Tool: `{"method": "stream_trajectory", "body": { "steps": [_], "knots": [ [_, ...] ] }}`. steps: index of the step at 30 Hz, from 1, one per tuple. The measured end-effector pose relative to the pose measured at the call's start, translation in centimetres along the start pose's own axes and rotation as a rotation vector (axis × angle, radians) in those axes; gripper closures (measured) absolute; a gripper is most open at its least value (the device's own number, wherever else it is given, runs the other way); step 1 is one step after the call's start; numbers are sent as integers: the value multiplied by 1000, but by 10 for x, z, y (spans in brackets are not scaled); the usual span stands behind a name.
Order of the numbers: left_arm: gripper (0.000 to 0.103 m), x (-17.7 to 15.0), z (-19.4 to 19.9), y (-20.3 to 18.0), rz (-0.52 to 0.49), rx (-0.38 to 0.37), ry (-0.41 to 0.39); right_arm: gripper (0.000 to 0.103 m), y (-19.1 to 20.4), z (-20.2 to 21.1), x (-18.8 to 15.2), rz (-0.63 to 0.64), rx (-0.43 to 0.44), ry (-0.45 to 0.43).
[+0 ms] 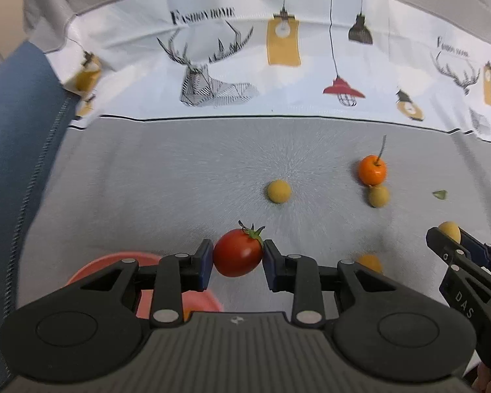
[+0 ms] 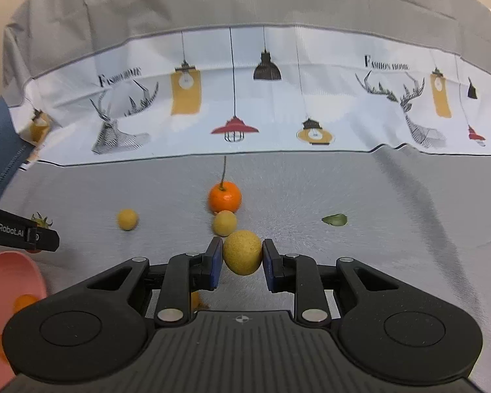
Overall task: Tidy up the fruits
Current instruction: 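Carry the red tomato and yellow fruit in both grippers over the pink plate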
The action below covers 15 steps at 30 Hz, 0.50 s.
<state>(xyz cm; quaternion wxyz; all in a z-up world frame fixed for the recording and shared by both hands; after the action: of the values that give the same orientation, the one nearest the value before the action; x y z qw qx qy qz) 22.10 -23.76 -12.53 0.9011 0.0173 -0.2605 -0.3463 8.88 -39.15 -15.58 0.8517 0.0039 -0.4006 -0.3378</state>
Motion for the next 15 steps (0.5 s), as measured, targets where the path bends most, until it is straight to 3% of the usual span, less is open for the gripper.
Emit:
{"method": "stream_trajectory", "body": {
  "steps": [8, 15],
  "knots": [
    [67, -36, 79, 12, 31, 8, -67, 76, 13, 80, -14, 17, 81, -24],
    [67, -86, 136, 23, 45, 43, -72, 76, 31, 152, -42, 56, 170, -21]
  ]
}}
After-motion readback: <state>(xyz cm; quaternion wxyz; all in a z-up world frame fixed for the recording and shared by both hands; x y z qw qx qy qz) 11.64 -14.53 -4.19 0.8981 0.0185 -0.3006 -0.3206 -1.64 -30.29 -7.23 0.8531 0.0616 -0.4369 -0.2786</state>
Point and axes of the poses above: each gripper's, at about its wrist camera, not at the fingertips, and z roughly against the way its jaws point, y to its left, x to its top, the point moved 3 cm from there along -z, roughly the way its jaws point, and after that the axes turned 15 degrees about -z, right-handed, at the moved point
